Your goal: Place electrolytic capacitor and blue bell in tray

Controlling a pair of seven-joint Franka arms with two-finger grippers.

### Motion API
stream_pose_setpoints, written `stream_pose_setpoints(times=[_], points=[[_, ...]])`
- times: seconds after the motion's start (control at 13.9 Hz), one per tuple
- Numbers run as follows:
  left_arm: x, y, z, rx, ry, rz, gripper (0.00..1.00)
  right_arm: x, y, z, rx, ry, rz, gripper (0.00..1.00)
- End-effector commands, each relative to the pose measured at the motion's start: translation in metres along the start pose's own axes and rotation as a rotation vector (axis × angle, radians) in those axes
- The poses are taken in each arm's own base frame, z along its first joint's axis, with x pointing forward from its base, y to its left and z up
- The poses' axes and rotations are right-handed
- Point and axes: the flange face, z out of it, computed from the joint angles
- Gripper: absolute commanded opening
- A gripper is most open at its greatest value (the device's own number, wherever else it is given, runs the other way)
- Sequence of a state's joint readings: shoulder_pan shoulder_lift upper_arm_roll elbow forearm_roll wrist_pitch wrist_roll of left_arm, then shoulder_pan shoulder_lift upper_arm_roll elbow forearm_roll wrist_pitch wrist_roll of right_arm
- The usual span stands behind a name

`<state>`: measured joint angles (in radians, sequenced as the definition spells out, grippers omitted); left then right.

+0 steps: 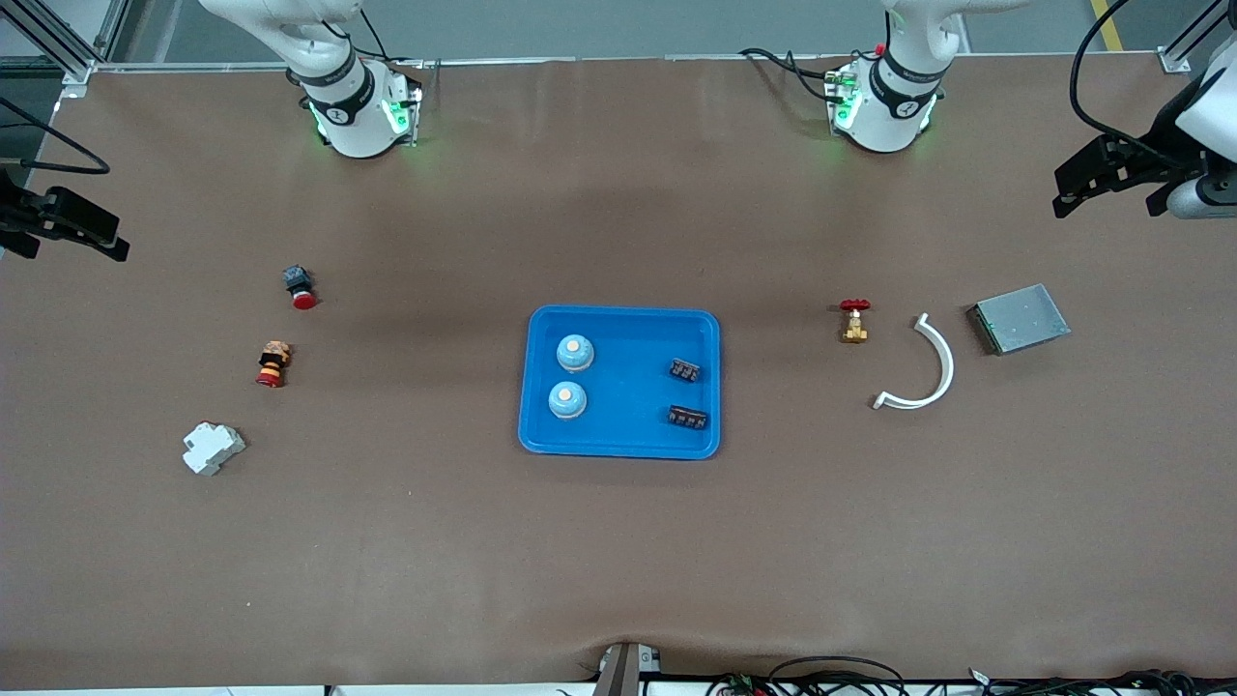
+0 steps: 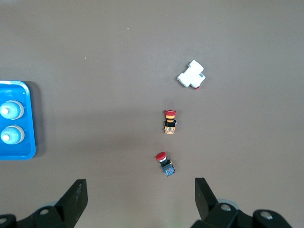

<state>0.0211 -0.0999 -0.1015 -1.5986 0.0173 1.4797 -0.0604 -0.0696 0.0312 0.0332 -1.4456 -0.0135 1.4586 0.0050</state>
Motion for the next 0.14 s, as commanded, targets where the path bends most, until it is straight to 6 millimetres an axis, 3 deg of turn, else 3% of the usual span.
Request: stream_pose_setpoints(times=[0.0,0.07], points=[[-0.0004,0.0019,-0.0044,-0.016,-0.017,0.026,1.00,-0.0048,-0.0028,-0.0128,-0.015,0.025,0.002,1.00],[-0.0005,0.0020,-0.0036,-0.016,-0.020,0.023,1.00,-0.0045,-0.0028,-0.0131,-0.015,0.028,0.002,1.00]])
